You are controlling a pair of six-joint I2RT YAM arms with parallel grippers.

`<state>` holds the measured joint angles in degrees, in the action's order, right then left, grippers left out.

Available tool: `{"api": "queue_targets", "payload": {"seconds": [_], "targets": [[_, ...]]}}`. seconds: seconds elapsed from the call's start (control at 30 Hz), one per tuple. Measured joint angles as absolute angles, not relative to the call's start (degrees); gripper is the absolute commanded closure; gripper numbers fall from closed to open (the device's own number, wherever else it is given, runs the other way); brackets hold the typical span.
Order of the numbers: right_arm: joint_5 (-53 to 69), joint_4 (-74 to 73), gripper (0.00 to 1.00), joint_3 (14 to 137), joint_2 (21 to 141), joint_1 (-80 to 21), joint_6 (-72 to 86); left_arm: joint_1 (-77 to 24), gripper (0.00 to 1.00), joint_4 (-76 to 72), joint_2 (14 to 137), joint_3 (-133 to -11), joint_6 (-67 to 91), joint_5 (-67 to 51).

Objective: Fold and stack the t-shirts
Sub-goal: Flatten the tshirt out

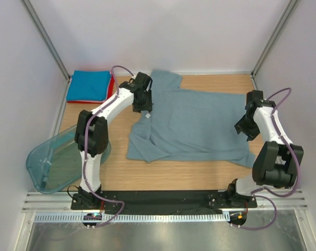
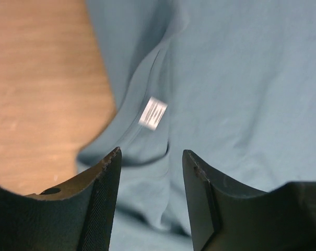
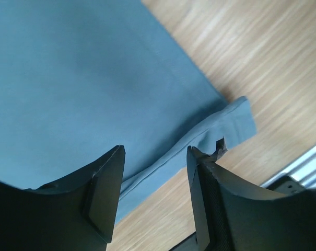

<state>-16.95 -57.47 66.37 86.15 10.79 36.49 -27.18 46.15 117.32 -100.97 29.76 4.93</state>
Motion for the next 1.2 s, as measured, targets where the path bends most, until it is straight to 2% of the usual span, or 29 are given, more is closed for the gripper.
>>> {"api": "queue_targets", "payload": {"seconds": [0.23,0.37,0.43,0.47,0.57,0.6,0.7,0.93,0.97,1.0,1.1,1.2], "targets": [[-9.6,-55.9,0.42,66.5,81.1,8.8,36.5,-27.1,0.49,44.4,132.4,-115.3,24.9,6.5],[-8.1,-55.3,0.42,66.5,80.1,8.1,36.5,-26.4,0.50,44.8,136.0,-117.1,23.4,7.8],[-7.9,-55.2,0.42,66.4,79.4,7.9,36.5,-25.7,0.54,44.8,136.7,-117.7,22.9,7.9],[-8.0,-55.2,0.42,66.4,79.0,7.9,36.5,-25.4,0.57,44.8,136.9,-118.1,22.4,7.9],[-8.0,-55.1,0.43,66.2,77.9,7.8,36.5,-24.4,0.74,44.6,137.4,-119.6,21.5,7.5],[-8.0,-55.0,0.43,66.0,77.6,7.8,36.5,-24.1,0.86,44.6,137.5,-120.2,21.0,7.3],[-8.2,-55.0,0.43,65.4,77.4,7.7,36.5,-23.4,1.00,44.3,137.5,-121.8,20.1,6.8],[-8.3,-54.7,0.43,65.1,77.4,7.2,36.5,-21.4,0.98,43.8,137.5,-122.1,19.4,3.8],[-8.3,-54.6,0.43,65.1,77.4,7.1,36.5,-21.1,0.93,43.5,137.5,-122.1,19.4,2.7],[-8.3,-54.5,0.43,65.1,77.5,7.0,36.5,-20.7,0.79,42.9,137.5,-122.0,19.3,1.2],[-8.4,-54.4,0.43,65.1,77.8,6.5,36.6,-20.1,0.63,41.5,137.5,-121.6,19.0,-2.0],[-8.4,-54.3,0.43,65.1,78.0,6.0,36.6,-19.9,0.59,40.3,137.5,-121.6,19.1,-4.7]]}}
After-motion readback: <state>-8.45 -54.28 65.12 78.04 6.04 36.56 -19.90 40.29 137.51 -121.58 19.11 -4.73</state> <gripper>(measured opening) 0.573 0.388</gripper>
